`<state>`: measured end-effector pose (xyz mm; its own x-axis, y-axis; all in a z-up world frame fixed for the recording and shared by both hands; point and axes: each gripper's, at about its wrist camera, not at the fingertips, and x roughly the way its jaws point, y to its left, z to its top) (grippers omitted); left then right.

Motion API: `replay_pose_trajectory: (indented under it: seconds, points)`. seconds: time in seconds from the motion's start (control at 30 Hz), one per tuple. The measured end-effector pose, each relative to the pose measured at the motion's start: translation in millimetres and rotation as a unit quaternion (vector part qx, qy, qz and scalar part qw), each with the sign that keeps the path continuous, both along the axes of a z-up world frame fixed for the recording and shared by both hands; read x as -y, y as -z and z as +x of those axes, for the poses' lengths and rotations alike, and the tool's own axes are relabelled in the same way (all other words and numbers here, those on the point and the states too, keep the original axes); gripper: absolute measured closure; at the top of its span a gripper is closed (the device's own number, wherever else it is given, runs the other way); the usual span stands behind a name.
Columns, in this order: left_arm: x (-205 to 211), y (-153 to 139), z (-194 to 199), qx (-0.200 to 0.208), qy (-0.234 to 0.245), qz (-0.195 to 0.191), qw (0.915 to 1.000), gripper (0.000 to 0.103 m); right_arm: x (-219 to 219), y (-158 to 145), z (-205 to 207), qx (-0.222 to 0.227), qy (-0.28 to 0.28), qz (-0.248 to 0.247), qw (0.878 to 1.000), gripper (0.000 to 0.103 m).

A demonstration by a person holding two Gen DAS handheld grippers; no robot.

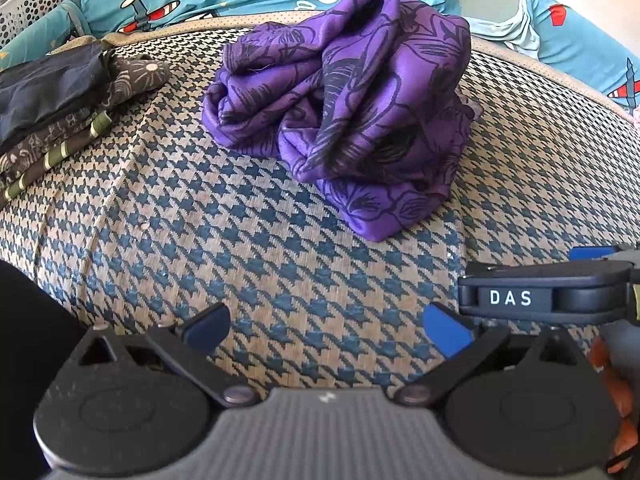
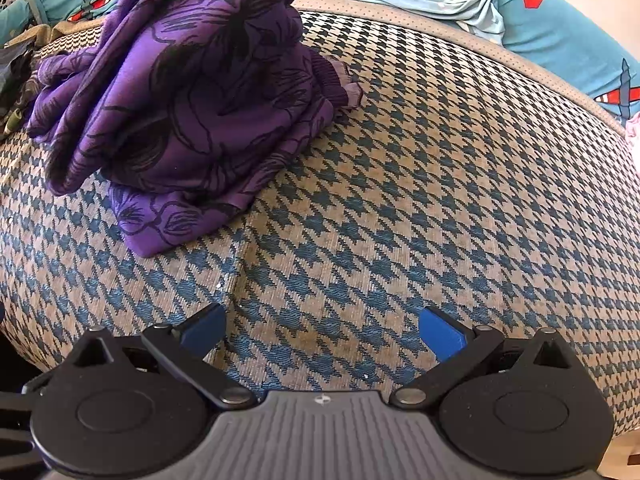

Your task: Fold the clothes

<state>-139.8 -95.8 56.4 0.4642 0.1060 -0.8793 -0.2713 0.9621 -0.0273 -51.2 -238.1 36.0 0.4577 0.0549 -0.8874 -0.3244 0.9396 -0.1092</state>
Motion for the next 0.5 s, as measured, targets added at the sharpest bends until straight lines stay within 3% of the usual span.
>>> replay_pose_trajectory:
  seconds: [0.5]
  points:
    - [3.0,-7.5,-6.1,0.013,-0.001,0.012,0.9998,0.000,1.4,-1.9,-0.8,0.009,-0.003,0.003,1.000,0.000]
